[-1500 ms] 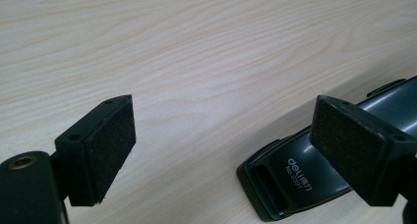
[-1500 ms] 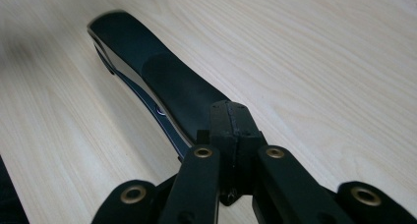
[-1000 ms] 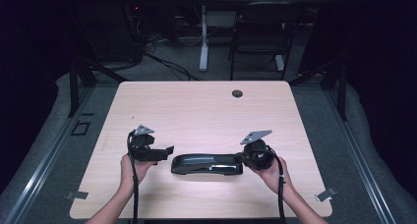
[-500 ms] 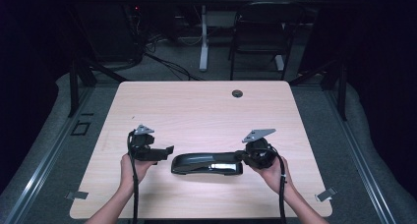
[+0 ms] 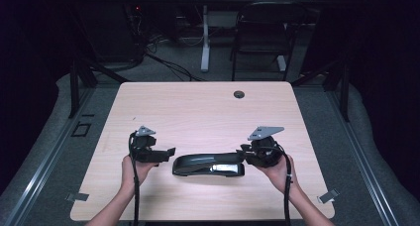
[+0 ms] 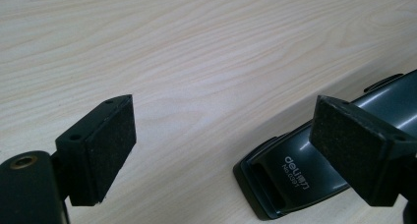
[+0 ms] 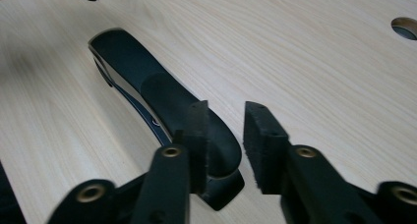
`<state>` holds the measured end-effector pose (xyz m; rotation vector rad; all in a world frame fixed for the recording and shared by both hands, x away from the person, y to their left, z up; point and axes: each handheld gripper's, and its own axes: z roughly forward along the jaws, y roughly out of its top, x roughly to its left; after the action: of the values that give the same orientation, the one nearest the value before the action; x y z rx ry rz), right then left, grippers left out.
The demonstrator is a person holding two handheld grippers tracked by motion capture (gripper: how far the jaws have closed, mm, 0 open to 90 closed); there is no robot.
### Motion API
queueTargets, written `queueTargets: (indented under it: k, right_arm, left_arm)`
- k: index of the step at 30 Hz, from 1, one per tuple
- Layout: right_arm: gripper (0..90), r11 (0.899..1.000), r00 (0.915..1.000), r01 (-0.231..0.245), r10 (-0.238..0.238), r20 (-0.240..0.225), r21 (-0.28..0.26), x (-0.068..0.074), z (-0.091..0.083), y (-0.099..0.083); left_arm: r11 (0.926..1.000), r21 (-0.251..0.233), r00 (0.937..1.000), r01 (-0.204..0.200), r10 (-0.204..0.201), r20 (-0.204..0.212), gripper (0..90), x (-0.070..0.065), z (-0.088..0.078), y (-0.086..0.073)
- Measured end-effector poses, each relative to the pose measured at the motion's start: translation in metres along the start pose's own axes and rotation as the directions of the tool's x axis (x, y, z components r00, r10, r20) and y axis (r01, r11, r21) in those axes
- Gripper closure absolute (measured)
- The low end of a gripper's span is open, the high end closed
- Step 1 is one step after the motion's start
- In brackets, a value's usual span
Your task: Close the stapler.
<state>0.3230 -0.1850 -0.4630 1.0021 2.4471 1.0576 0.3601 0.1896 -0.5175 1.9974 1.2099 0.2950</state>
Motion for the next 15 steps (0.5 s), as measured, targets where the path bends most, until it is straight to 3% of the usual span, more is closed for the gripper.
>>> queueTargets:
  k: [15]
  right_arm:
    - [22.7, 0.996, 0.9954, -0.086, 0.087, 0.04, -0.019, -0.023, -0.021, -0.009]
  left_arm:
    - [1.0, 0.008, 1.0, -0.004, 0.003, 0.006, 10.5, 0.0, -0.002, -0.001]
